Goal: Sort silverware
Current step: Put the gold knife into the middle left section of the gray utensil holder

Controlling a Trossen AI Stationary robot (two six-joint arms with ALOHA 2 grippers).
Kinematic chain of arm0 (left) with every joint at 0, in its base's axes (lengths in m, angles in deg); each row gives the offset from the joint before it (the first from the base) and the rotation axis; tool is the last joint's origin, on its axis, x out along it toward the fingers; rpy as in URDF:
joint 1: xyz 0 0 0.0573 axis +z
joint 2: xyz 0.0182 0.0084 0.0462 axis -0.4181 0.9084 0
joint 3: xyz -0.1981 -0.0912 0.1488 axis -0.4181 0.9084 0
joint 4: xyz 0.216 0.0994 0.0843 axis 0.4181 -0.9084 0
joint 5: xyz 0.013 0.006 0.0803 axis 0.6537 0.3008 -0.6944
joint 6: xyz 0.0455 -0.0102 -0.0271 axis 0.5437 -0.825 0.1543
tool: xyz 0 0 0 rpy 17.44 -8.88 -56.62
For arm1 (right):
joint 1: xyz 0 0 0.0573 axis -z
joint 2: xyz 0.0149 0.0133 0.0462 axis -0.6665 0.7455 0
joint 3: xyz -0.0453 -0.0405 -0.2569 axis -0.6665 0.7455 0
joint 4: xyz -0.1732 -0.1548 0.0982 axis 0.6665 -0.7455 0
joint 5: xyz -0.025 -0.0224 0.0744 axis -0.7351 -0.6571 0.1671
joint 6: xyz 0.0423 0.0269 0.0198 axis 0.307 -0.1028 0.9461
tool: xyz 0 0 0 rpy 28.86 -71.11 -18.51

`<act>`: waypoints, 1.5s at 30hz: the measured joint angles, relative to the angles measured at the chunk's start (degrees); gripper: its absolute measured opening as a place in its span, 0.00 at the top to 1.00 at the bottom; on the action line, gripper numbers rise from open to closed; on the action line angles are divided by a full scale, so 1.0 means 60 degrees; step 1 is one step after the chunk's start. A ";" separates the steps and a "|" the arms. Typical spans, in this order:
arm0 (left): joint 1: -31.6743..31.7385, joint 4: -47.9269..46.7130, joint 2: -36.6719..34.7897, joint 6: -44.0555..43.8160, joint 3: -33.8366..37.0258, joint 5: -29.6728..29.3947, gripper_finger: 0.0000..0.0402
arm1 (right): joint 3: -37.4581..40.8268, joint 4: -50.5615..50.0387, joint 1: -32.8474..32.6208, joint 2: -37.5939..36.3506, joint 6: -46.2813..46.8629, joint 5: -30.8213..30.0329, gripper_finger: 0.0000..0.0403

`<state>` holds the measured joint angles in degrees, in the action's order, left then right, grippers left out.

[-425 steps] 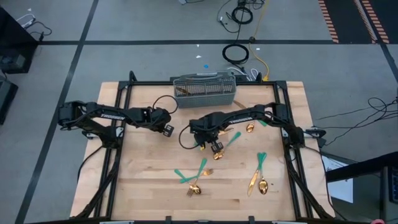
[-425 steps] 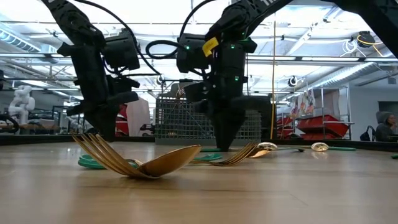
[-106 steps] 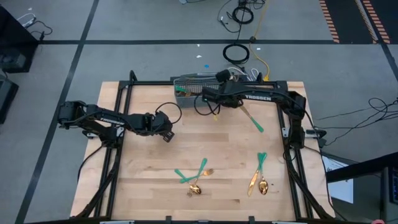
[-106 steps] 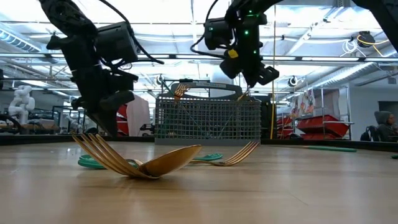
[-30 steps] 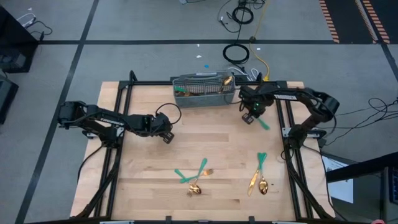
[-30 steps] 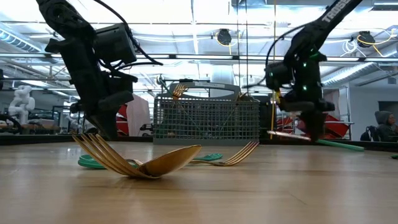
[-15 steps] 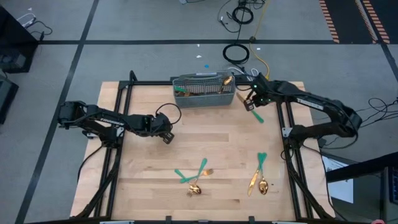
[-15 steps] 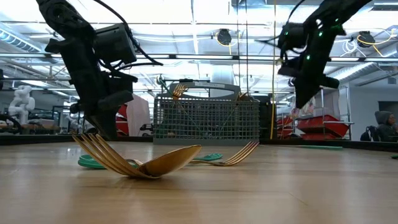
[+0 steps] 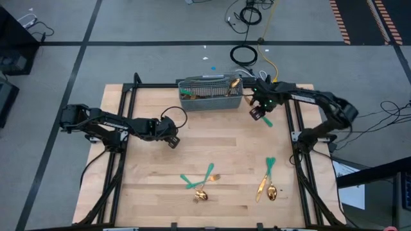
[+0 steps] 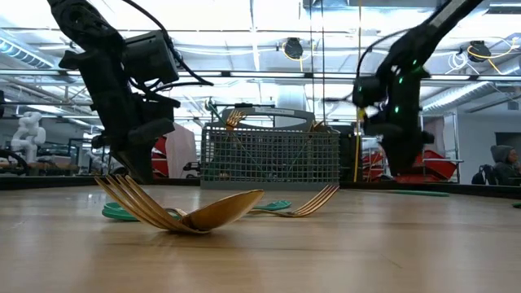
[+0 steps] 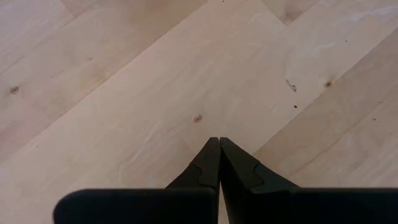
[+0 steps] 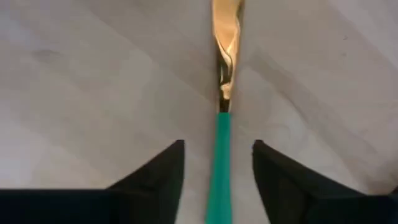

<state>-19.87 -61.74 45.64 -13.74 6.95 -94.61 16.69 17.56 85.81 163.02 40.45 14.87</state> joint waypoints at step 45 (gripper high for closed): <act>0.0000 0.0351 -0.0001 -0.0004 -0.0002 -0.0067 0.98 | 0.0800 -0.0455 -0.0101 -0.2056 0.2317 0.0007 0.97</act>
<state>-19.87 -59.63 45.63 -13.76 6.94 -95.01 21.49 14.83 85.20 150.69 54.35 14.91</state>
